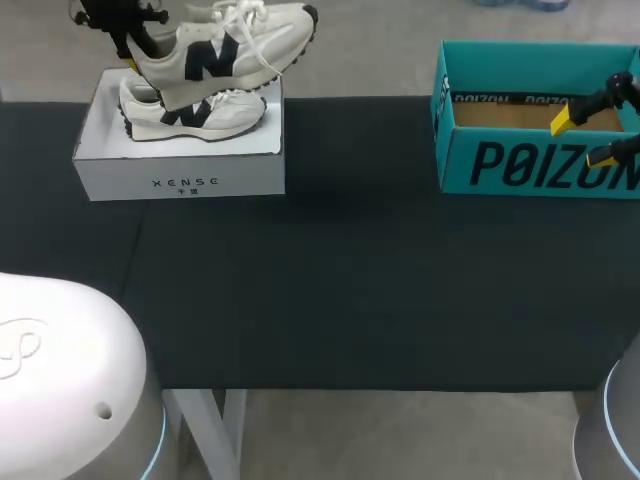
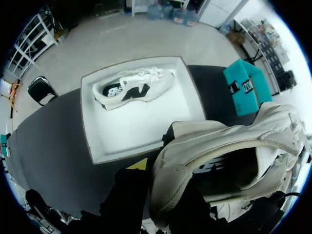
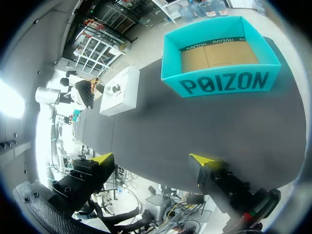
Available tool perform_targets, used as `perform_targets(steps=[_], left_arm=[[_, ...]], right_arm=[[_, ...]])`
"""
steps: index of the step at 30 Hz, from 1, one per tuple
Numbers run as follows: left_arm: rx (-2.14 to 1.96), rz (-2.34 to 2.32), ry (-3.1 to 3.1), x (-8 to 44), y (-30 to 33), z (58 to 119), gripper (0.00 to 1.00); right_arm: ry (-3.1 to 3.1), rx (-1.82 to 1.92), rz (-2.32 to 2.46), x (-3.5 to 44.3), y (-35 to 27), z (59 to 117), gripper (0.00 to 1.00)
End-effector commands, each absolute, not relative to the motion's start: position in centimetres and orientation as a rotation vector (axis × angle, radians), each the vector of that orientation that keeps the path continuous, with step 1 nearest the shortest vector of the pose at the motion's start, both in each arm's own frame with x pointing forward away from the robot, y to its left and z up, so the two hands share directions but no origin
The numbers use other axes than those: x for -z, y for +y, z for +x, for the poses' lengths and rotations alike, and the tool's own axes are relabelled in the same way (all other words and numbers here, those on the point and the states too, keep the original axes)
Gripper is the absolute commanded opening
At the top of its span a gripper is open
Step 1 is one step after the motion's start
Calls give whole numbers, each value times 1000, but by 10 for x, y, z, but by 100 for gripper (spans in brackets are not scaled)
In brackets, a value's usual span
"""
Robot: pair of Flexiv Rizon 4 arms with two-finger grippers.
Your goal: Take the shoe out of the shoebox, open the shoe tongue, remove and reinsert the insole, then place the shoe into the shoebox
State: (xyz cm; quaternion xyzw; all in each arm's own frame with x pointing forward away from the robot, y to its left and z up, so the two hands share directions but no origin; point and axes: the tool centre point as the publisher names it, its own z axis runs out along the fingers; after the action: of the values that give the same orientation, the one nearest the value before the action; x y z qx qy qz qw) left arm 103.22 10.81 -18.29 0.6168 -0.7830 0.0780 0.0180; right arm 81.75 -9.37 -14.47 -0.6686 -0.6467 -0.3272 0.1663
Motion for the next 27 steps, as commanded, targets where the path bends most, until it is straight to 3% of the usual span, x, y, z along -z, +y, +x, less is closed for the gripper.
perform_targets(steps=[1, 27], left_arm=[[-254, 1932, -2500, 193, 75, 993, 0], [64, 1904, -2569, 307, -122, 875, 0]], right_arm=[[-1841, 929, -1908, 145, -93, 817, 100], [-1841, 929, -1908, 145, -93, 817, 100]])
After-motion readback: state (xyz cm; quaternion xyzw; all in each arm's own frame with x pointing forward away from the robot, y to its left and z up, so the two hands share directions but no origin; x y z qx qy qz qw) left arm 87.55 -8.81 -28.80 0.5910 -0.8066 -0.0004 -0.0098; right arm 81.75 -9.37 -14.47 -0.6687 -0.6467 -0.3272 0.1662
